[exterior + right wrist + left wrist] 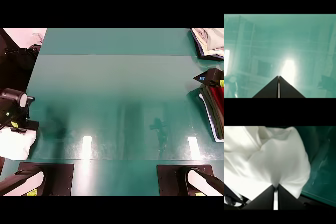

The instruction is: Fold the shirts.

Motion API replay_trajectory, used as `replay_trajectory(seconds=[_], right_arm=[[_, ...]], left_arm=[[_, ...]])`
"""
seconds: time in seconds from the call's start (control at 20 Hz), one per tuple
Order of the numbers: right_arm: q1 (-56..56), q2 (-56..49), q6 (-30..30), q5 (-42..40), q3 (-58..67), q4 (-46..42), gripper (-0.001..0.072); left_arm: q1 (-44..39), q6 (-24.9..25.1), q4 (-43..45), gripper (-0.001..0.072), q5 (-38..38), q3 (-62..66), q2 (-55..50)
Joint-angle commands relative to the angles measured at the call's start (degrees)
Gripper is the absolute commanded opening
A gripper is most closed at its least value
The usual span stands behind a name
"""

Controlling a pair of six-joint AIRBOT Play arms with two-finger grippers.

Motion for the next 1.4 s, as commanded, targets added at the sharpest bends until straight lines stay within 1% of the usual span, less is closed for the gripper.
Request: replay_trajectory(seconds=[0.0,0.15,0.3,0.35,0.4,0.55,0.65,0.75,0.85,0.95,1.0,1.1,1.15,1.2,1.25,1.3,1.35], right_arm=[[0.04,0.02,0.04,-1.95,0.02,0.57,0.0016],[0.09,0.00,0.04,-2.25,1.51,0.52,0.0016],[0.09,0.00,0.04,-2.49,5.01,0.50,0.0016],[0.09,-0.02,0.04,-2.75,6.16,0.50,0.0016],[0.09,-0.02,0.07,-2.97,7.30,0.50,0.0016],[0.09,-0.02,0.07,-4.11,10.54,0.48,0.0016],[0.09,-0.02,0.07,-4.57,12.02,0.48,0.0016],[0.09,0.00,0.07,-4.76,12.79,0.48,0.0016],[0.09,-0.02,0.07,-4.50,12.74,0.48,0.0016],[0.11,0.00,0.09,-3.69,12.74,0.50,0.0016],[0.09,0.00,0.07,-3.19,12.74,0.50,0.0016],[0.09,-0.02,0.07,-2.56,12.74,0.50,0.0016],[0.09,0.00,0.09,-2.56,12.74,0.50,0.0016],[0.09,0.00,0.09,-2.56,12.74,0.50,0.0016],[0.09,0.00,0.09,-2.56,12.74,0.48,0.0016],[0.09,-0.02,0.09,-2.58,12.74,0.46,0.0016],[0.09,-0.02,0.09,-2.62,12.74,0.44,0.0016]], left_arm=[[-2.34,1.88,-0.52,0.0027,1.14,8.74,2.62],[-9.09,4.44,-2.91,0.0027,-1.79,25.33,5.11],[-15.76,8.26,-14.10,0.0027,-8.74,40.87,5.05],[-18.34,8.48,-17.44,0.0027,-9.75,44.94,5.05],[-21.16,8.96,-19.08,0.0026,-10.27,48.17,5.05],[-28.50,9.33,-19.23,0.0027,-10.62,54.29,4.42],[-31.91,9.33,-19.30,0.0027,-8.63,56.39,3.37],[-34.49,10.51,-19.80,0.0027,-4.28,56.65,1.49],[-36.26,11.04,-23.26,0.0027,-0.76,56.65,-2.60],[-36.83,13.53,-30.36,0.0027,0.74,56.65,-8.68],[-36.83,14.80,-35.60,0.0027,1.92,56.65,-12.28],[-36.83,17.09,-44.87,0.0028,7.13,56.65,-18.99],[-36.83,17.38,-47.98,0.0028,10.25,56.65,-21.79],[-36.83,17.40,-48.83,0.0034,12.76,56.65,-24.02],[-36.70,17.46,-48.35,0.0261,13.94,56.68,-25.16],[-36.22,17.84,-46.75,0.0576,14.27,56.72,-25.35],[-35.45,18.32,-44.87,0.0619,13.07,57.09,-25.05]])
